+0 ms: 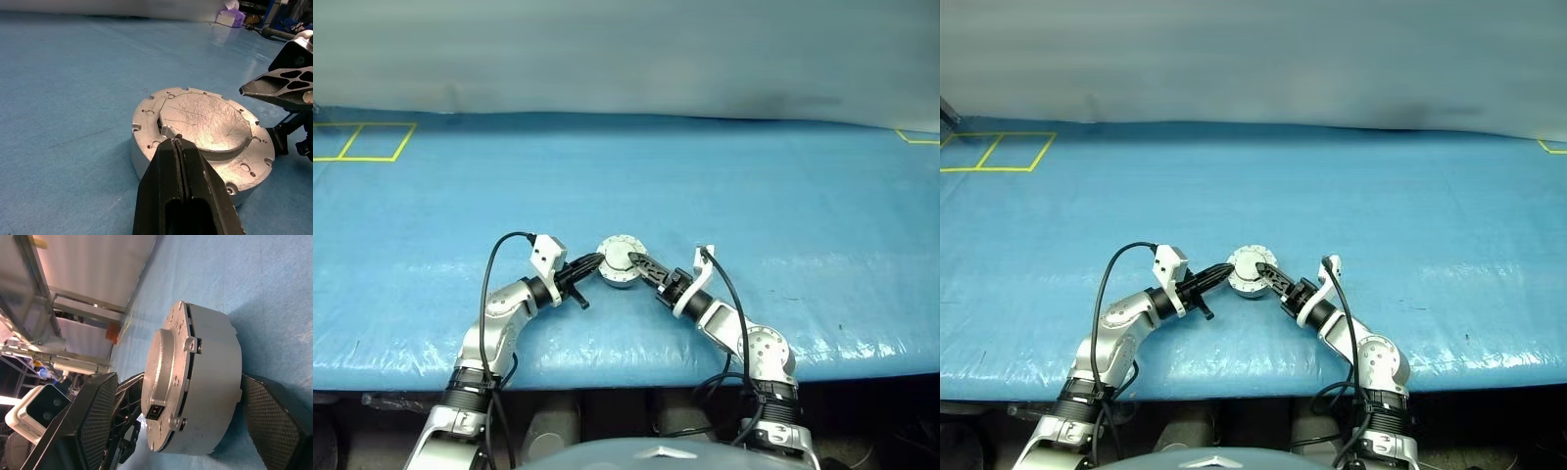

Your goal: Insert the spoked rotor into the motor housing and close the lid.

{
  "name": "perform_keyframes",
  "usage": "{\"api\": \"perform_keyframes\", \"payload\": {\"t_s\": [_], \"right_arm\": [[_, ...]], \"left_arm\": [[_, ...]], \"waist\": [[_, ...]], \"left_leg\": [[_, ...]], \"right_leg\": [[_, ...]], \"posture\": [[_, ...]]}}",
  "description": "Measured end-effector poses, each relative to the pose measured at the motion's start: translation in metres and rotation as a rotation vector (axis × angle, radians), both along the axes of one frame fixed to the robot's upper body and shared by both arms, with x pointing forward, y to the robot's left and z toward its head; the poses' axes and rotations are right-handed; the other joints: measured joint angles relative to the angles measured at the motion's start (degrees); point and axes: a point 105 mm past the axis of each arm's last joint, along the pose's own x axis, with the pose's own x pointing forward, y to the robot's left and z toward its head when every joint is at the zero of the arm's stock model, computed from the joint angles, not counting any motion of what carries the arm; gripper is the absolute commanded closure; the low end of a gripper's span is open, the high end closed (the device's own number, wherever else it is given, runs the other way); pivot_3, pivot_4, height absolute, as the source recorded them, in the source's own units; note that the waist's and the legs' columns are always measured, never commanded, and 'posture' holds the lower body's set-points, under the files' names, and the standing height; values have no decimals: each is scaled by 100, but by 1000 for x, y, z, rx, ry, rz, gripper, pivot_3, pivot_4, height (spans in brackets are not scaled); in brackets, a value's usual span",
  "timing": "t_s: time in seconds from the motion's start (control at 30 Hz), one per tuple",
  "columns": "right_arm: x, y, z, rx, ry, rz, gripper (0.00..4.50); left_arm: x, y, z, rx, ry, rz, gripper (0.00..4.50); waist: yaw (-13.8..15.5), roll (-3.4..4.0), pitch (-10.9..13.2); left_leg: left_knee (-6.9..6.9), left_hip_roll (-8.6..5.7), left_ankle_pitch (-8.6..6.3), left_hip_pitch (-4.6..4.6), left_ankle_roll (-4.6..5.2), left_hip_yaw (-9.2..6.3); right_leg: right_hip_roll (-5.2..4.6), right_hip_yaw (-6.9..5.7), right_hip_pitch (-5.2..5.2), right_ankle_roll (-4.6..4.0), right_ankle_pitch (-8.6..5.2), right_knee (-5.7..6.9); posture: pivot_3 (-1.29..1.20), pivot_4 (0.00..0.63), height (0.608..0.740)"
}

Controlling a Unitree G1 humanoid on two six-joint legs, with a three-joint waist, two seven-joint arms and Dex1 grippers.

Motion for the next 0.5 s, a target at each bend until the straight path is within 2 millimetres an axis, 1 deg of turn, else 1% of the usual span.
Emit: {"api": "perform_keyframes", "payload": {"t_s": [0.1,0.13,0.23,0.33,0.5], "right_arm": [[1,-2,-1,36,25,-24,1011],[1,-3,-3,42,35,-31,1011],[1,-3,-5,47,54,-34,1757],[0,-3,-5,51,61,-32,2602],[1,-3,-5,56,60,-32,2655]], "left_arm": [[0,-1,0,11,-4,-3,4500],[0,-1,-1,13,-4,-3,4500],[-1,0,-1,18,-11,-2,4500],[-1,0,-1,21,-14,1,4500],[-1,1,-2,25,-11,5,4500]], "waist": [[5,1,-1],[8,1,-1],[11,1,-1],[3,4,-3],[1,8,-5]], "left_leg": [[0,-1,0,-1,0,0],[0,-2,0,-2,0,0],[-1,-2,0,-4,1,0],[-2,-1,0,-3,1,0],[-1,-1,0,-2,1,1]], "right_leg": [[0,0,1,0,0,0],[-1,0,0,0,0,0],[-1,0,0,0,0,-2],[-1,0,7,0,0,-2],[-1,0,3,0,0,-2]], "posture": [[0,150,740],[0,150,740],[0,150,740],[0,150,740],[0,150,740]]}}
